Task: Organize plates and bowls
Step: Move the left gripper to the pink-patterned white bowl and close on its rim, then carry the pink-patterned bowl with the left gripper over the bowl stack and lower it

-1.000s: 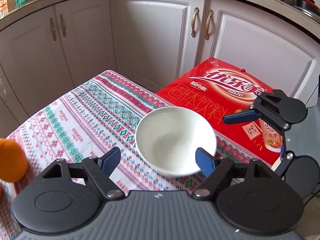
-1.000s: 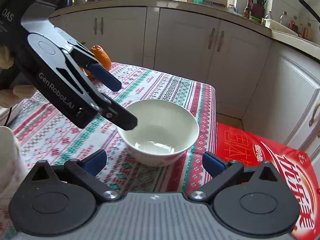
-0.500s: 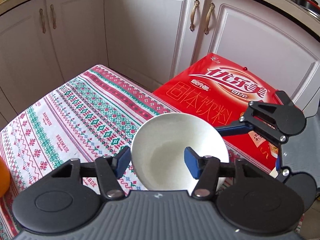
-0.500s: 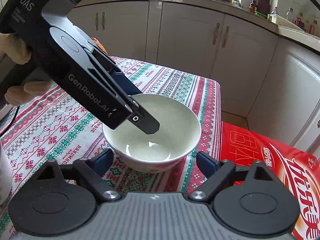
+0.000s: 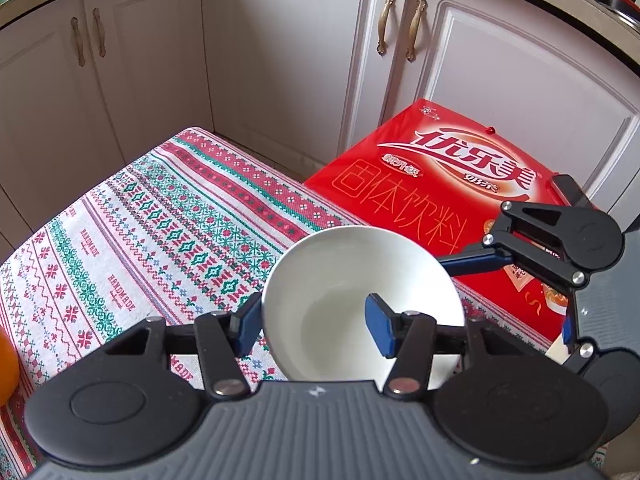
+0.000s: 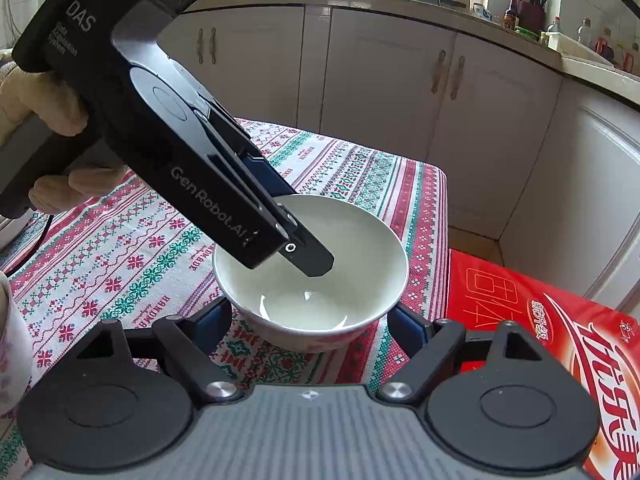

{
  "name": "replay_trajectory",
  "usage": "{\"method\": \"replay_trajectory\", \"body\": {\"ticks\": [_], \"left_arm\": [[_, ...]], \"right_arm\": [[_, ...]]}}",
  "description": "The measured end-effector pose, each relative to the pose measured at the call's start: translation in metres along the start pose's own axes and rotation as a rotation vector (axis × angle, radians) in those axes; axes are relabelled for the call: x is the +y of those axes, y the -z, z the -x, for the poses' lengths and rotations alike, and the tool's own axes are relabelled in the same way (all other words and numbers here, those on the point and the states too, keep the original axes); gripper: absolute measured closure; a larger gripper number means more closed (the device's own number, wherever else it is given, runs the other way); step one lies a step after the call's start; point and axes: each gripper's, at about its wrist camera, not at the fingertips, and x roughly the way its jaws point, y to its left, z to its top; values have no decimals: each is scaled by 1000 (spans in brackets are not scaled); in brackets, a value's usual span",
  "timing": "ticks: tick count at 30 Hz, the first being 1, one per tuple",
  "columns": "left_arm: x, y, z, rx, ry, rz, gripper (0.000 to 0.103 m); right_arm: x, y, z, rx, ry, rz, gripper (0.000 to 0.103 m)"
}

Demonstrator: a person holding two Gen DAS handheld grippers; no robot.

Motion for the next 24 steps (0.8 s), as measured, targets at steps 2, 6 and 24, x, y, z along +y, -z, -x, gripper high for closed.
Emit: {"method": "replay_trajectory", "body": {"ticks": [2,6,24], "left_arm": [[0,0,-1,3,2,2,49],[0,1,0,6,0,1,49],[-29,22,56,-3,-16,9,49]], "right_arm": [[-1,0,1,-1,-6,-3,14],[-5,-2,2,-2,-20,-32,15],[28,-9,48,5,-37,22,15]]}}
